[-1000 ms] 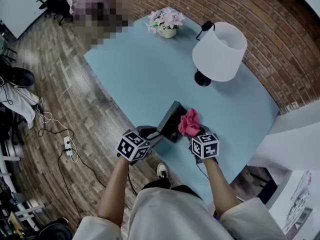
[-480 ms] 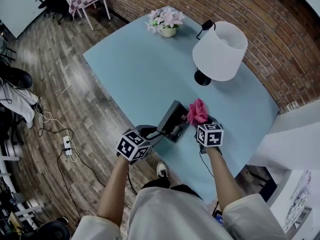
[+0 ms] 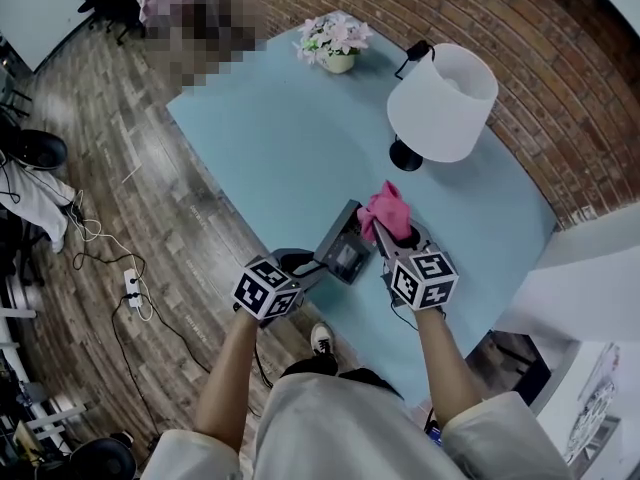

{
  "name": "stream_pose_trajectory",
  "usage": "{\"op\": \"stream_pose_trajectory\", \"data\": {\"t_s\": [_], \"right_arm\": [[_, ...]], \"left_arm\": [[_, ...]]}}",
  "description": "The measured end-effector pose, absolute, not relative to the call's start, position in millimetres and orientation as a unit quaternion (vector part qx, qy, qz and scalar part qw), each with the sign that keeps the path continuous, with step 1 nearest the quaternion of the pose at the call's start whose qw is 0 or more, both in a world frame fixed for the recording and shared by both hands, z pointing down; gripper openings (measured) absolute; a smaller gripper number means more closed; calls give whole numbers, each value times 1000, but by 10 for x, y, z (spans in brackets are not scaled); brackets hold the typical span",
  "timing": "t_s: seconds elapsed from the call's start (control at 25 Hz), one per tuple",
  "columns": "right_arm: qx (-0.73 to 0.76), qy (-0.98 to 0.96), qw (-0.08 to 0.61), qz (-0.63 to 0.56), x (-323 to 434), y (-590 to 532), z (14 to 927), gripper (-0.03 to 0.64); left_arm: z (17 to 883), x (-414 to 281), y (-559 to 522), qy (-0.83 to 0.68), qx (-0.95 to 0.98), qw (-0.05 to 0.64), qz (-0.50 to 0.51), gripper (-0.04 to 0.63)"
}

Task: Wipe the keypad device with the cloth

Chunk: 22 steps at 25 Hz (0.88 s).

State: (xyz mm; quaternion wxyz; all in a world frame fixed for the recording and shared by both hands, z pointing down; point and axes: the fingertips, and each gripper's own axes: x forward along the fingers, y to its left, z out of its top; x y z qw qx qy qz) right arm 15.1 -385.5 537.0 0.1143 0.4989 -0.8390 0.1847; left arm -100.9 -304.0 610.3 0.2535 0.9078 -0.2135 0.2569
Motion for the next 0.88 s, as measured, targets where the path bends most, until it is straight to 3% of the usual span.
{"op": "stream_pose_trajectory", "data": {"t_s": [0.12,0.32,0.88], "right_arm": [[457,-869,125,140,-204,-3873,5235,135],[430,-870,210,120,-445,-3863,5560,135],[469,-838,177,217,-94,-3747,5959,138]], "left_arm": [[6100,-1005,-3045,-214,907,256,257,187],[6107,-988,-3034,-211,906,255,263,187],[6104,-1004,-3030,-203,909,251,263,187]]}}
